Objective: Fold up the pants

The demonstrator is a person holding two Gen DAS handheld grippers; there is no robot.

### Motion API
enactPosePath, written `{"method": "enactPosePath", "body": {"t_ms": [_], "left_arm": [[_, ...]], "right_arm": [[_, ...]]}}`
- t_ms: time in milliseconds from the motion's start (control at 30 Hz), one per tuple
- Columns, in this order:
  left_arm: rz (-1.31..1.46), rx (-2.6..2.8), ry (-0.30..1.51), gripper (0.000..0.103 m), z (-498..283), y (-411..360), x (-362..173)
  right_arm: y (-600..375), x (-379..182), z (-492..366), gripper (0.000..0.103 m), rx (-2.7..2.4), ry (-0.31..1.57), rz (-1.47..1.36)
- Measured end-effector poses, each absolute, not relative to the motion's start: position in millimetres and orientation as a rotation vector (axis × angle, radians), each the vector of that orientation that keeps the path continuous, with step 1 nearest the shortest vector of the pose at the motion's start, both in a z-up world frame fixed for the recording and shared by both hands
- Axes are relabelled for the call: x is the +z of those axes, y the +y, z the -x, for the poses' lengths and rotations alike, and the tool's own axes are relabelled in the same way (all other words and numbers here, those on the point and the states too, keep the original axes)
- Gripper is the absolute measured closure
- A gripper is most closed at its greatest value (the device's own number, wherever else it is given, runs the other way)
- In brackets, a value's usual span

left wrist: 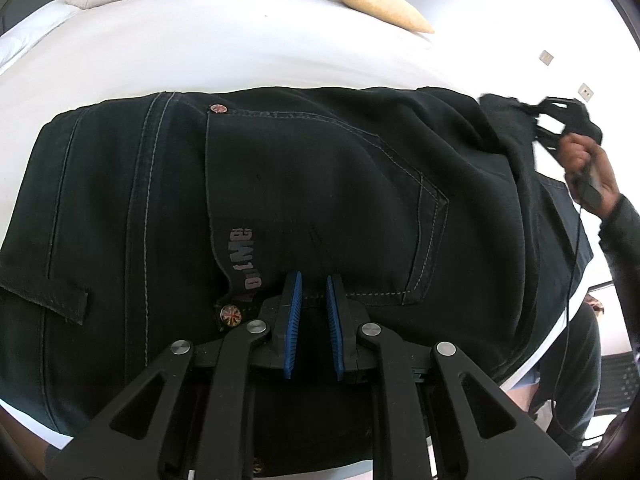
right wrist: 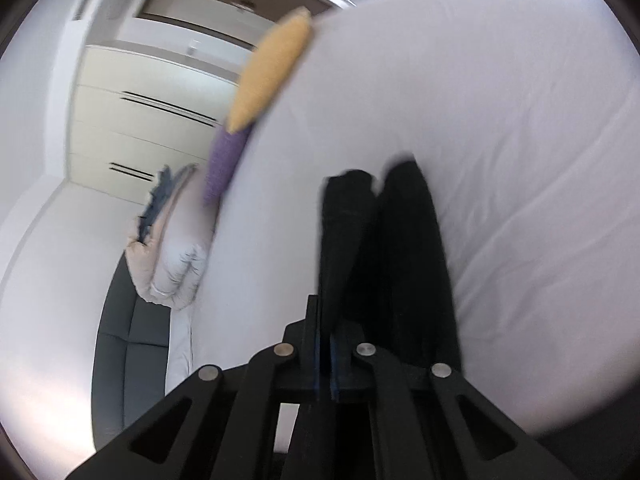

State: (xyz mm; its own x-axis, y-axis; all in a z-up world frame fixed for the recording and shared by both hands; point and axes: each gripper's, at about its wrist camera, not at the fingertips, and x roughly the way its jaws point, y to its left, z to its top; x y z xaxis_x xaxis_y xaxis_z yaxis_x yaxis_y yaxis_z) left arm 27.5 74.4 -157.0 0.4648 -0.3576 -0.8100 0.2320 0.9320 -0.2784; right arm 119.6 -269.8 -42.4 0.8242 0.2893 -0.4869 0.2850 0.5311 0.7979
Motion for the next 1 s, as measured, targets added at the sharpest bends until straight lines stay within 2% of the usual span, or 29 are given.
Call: {"method": "enactPosePath", "body": {"t_ms": [100, 200, 367, 600, 633, 667, 700, 767, 833, 900, 1000], "left_arm": [[0.133, -0.36, 1.024, 0.09, -26.2, 73.2, -156.3], [0.136, -0.363, 1.029, 0.09, -26.4, 72.5, -155.7], [0.16, -0.364, 1.039, 0.09, -29.6, 75.9, -154.8], [0.135, -0.327, 1.042, 0.09, -29.3, 68.8, -151.8], [0.132, -0.324, 1.043, 0.09, -28.6, 67.9, -150.6], [0.131, -0.322, 1.046, 0.09, -28.5, 67.2, -149.9], [0.131, -0.32, 1.047, 0.09, -28.5, 66.0, -148.8], [0.13, -0.313, 1.05, 0.09, -28.8, 63.1, -148.5], [0.125, -0.307, 1.051, 0.09, -29.5, 61.4, -146.3], [0.114, -0.296, 1.049, 0.09, -28.9, 58.3, -145.1], [0.105, -0.287, 1.045, 0.09, -27.5, 54.3, -146.6]], "right_arm": [[-288.1, -11.9, -66.4, 0.098, -0.016, 0.532, -1.018], [-312.9, -4.9, 4.4, 0.098, -0.081, 0.439, -1.077], [-335.7, -34.9, 110.9, 0.098, -0.25, 0.389, -1.15], [-337.1, -89.0, 162.7, 0.095, -0.351, 0.421, -1.258], [-339.2, -92.6, 163.9, 0.091, -0.336, 0.405, -1.287], [-341.0, -94.7, 164.9, 0.079, -0.322, 0.396, -1.302], [-343.0, -94.0, 163.6, 0.072, -0.3, 0.38, -1.315], [-345.9, -87.9, 160.3, 0.052, -0.285, 0.352, -1.313], [-352.3, -84.6, 158.1, 0.049, -0.291, 0.33, -1.3], [-361.7, -88.9, 155.1, 0.053, -0.289, 0.331, -1.319], [-371.2, -95.8, 146.3, 0.081, -0.295, 0.376, -1.349]]}}
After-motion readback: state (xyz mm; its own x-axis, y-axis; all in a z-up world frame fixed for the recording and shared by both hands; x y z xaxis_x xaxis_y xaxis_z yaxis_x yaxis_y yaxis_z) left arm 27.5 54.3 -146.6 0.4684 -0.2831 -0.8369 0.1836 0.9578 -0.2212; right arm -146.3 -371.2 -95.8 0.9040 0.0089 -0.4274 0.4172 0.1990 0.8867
